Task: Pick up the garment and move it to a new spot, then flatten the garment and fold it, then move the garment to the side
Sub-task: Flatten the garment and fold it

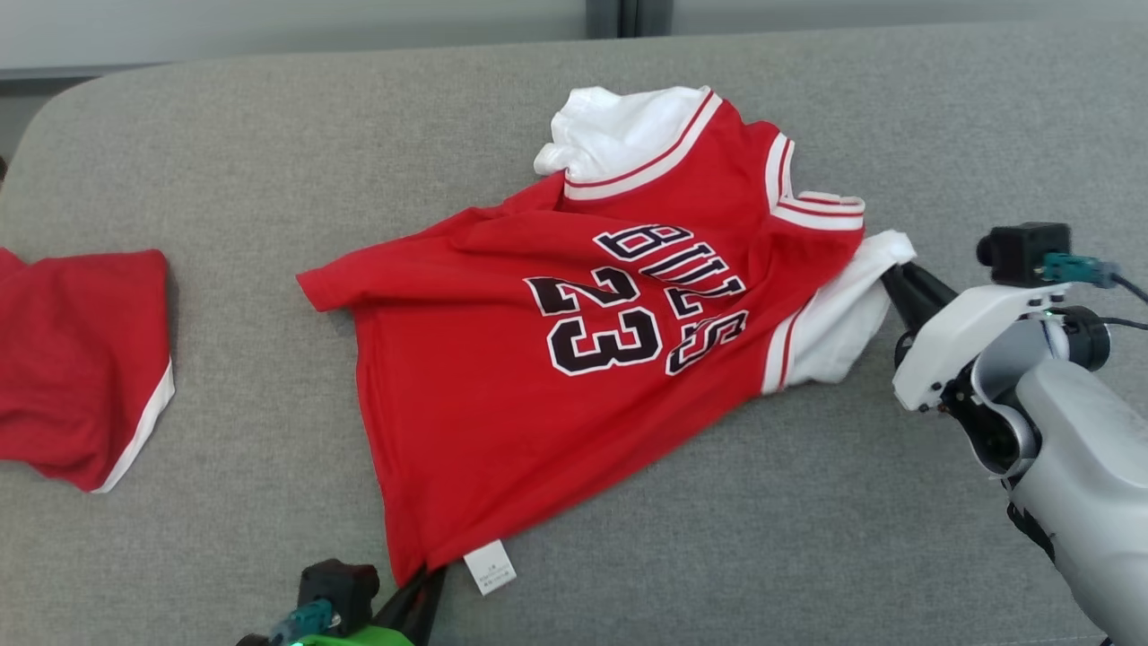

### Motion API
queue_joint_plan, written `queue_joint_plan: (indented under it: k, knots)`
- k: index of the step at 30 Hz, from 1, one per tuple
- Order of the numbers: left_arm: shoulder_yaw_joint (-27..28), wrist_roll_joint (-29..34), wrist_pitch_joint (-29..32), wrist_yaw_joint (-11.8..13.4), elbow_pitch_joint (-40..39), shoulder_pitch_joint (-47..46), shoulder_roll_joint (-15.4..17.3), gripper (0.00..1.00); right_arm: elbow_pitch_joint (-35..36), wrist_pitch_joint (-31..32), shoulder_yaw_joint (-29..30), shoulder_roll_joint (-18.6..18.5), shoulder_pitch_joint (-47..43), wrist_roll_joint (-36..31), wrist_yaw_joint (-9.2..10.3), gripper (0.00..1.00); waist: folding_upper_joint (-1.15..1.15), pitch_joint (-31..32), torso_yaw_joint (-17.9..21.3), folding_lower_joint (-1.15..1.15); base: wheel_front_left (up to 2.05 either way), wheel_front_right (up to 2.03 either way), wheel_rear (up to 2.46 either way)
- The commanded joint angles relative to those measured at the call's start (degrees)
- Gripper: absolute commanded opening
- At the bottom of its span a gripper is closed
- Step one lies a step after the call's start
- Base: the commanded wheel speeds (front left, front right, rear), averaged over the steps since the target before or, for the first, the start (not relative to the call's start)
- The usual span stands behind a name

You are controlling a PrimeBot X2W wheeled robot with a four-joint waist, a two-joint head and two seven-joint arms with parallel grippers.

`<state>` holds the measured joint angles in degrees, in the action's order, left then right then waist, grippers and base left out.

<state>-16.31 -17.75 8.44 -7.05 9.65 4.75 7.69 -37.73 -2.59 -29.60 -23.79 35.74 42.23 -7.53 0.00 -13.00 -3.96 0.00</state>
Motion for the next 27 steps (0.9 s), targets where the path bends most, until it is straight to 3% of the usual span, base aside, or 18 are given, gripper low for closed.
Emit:
queue_joint_plan:
  k: [1, 8, 12, 17, 22, 27]
  knots:
    - [0.76, -0.84, 0.51, 0.3, -2.87, 1.64, 0.81, 0.0, 2.63, -0.83, 2.09, -0.74, -2.08, 2.91, 0.07, 0.0, 0.0, 3.79, 1.67, 0.0, 0.0, 0.0, 0.0]
    - [3.21, -4.26, 6.35, 1.5, -27.13, 6.78, 3.58, 0.0, 24.38, 0.66, 15.35, -3.87, -11.83, 14.8, 0.07, 0.0, 0.0, 8.05, 4.13, 0.0, 0.0, 0.0, 0.0]
    - [4.93, -5.41, 10.87, 1.64, -40.34, 5.4, 5.97, 0.0, 38.53, 4.0, 22.69, -3.87, -16.22, 16.18, 0.05, 0.0, 0.0, 8.97, 5.64, 0.0, 0.0, 0.0, 0.0]
    - [8.35, -6.2, 16.55, 1.81, -53.16, 0.65, 9.62, 0.0, 54.98, 10.89, 31.85, -0.35, -18.31, 14.23, 0.04, 0.0, 0.0, 9.57, 7.72, 0.0, 0.0, 0.0, 0.0]
    - [11.86, -8.99, 20.8, 1.82, -58.85, -7.84, 12.07, 0.0, 65.15, 20.21, 37.94, 4.82, -13.96, 10.96, 0.05, 0.0, 0.0, 8.32, 9.29, 0.0, 0.0, 0.0, 0.0]
    - [12.67, -13.27, 25.02, 1.36, -56.02, -20.02, 13.66, 0.0, 65.12, 28.51, 41.13, 11.0, -4.55, 6.29, 0.05, 0.0, 0.0, 4.19, 10.4, 0.0, 0.0, 0.0, 0.0]
